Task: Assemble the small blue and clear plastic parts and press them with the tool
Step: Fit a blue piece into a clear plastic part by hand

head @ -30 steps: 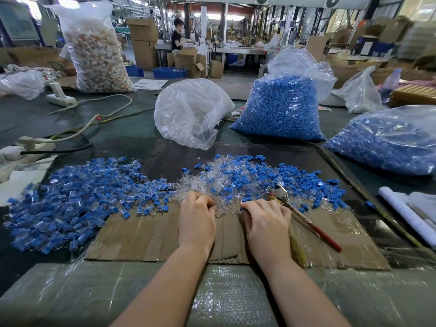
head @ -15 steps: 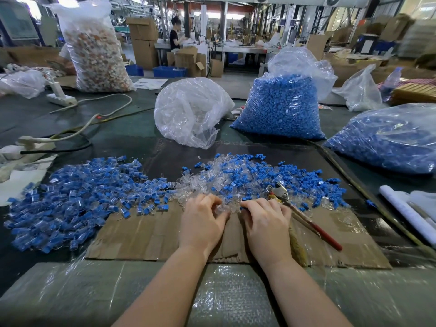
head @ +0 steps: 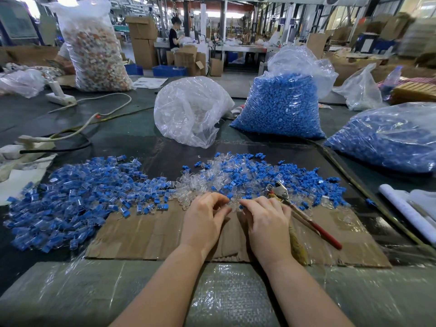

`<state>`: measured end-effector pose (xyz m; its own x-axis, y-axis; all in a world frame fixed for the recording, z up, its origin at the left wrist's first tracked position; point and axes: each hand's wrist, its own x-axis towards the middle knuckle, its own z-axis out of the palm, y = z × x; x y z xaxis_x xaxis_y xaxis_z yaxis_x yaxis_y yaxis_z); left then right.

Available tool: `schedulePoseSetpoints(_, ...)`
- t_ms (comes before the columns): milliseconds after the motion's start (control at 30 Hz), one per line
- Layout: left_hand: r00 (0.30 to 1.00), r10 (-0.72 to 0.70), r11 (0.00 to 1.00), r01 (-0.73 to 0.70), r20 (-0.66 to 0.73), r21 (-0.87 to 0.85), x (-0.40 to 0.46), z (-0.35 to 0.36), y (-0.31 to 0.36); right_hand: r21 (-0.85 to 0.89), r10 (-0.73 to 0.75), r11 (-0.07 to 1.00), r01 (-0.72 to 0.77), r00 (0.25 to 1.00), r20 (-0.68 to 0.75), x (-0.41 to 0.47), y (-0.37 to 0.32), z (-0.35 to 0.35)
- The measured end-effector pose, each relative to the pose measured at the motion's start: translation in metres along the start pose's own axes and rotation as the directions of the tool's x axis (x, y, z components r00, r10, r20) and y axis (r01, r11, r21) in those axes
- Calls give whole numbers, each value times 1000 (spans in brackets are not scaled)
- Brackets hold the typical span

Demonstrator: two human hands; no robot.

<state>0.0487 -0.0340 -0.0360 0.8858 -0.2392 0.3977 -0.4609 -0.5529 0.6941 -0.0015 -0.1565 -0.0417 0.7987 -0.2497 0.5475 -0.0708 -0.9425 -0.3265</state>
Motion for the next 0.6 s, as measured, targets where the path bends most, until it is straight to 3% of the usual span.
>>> schedulePoseSetpoints(333,988,-156,965,156,13,-212,1,0,-5,164,7,986,-2,999,-33,0,0,-2)
schedulePoseSetpoints(600,977,-178,914,207,113,-349,2,-1,-4,111,-91,990,89,996,7,0,-4,-3)
